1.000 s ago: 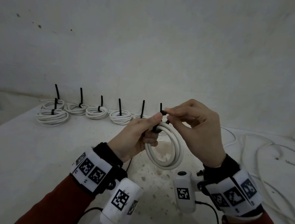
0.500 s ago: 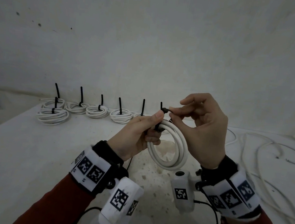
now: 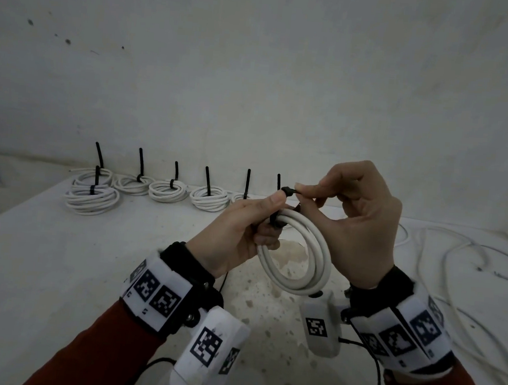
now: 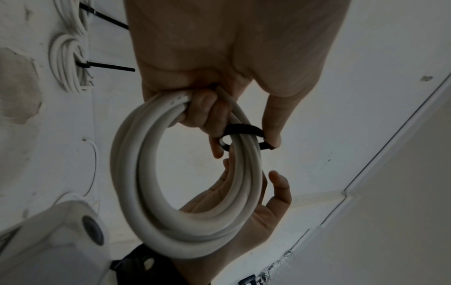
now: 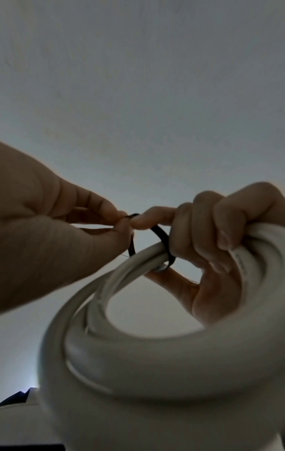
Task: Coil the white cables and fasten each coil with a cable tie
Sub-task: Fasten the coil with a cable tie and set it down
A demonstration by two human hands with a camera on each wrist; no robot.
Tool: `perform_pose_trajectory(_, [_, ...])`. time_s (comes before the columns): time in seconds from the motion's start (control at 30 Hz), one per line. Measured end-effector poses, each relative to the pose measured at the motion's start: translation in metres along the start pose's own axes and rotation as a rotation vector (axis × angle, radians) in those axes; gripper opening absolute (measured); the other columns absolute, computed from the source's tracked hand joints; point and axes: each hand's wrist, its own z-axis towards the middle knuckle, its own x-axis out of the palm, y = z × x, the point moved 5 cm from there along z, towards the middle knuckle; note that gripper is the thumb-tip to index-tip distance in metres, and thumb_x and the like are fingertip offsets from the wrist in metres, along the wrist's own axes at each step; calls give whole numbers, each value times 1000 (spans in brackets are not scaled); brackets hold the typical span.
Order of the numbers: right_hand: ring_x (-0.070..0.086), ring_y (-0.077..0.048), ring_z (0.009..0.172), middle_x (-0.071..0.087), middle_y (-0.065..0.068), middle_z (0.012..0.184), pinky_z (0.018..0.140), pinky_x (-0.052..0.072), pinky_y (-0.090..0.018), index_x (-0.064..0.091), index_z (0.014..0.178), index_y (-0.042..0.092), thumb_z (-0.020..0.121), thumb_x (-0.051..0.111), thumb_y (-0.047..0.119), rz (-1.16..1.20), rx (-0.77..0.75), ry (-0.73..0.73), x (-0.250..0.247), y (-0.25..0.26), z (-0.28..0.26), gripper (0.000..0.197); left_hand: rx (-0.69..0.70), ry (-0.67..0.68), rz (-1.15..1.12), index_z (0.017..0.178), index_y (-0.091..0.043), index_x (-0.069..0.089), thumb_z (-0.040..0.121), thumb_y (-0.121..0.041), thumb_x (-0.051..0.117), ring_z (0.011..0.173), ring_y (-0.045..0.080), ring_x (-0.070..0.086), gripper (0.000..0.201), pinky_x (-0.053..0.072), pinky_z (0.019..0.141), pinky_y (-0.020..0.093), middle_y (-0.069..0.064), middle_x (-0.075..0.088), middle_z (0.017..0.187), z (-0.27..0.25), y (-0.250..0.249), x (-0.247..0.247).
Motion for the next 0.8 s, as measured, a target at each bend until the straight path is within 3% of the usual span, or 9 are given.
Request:
perform_pose_trajectory(0.1, [68,-23,69,67,-8,75,60,54,-38,52,87,14,75,79,3,6,7,5,0,0,0,32,0,-4,15,72,-13,68,67,-45,75,47,6,29,33,27,58,24,-7,36,54,-1,0,2])
perform_pose_trajectory(0.2, [69,-18,71,68,-6,76,61,55,-34,51,86,13,73,80,-3,47,44,2,2,-1,0,36,48,-9,13,78,-8,63,60,-56,80,51,8,24,54,20,58,26,-7,33,58,-1,2,5])
perform_pose_trajectory(0.3, [71,-18,75,69,-4,76,63,56,-37,50,85,13,71,78,-9,113,117,-30,3,-5,0,38,81,-14,12,85,-3,53,60,-58,78,54,10,21,66,27,56,22,-8,34,57,1,1,6])
perform_pose_trajectory(0.43, [73,-18,77,66,-17,74,66,57,-42,47,86,13,70,77,-11,159,204,-62,4,-9,0,41,71,4,-7,82,-6,50,64,-51,79,51,7,27,57,28,59,24,-10,41,56,0,-1,7])
perform_pose_trajectory(0.53, [72,-20,77,68,-12,76,66,57,-40,47,89,14,70,77,-11,165,198,-43,4,-6,1,43,42,-26,-34,79,-8,52,67,-39,67,52,9,22,37,27,61,24,-7,34,54,-2,-3,7])
perform_pose_trajectory(0.63, [70,-25,75,71,-8,82,68,57,-39,45,94,14,70,78,-10,185,183,-6,5,-4,3,47,27,-58,-57,79,-7,52,62,-40,62,51,9,22,38,33,58,21,-5,29,53,-3,-4,7])
perform_pose_trajectory(0.8, [72,-20,75,70,-3,72,75,56,-38,42,94,21,70,77,-9,155,197,-5,3,-4,1,52,-15,-59,-58,69,-12,49,61,-41,61,49,9,20,32,33,53,19,-5,27,52,-1,-1,7])
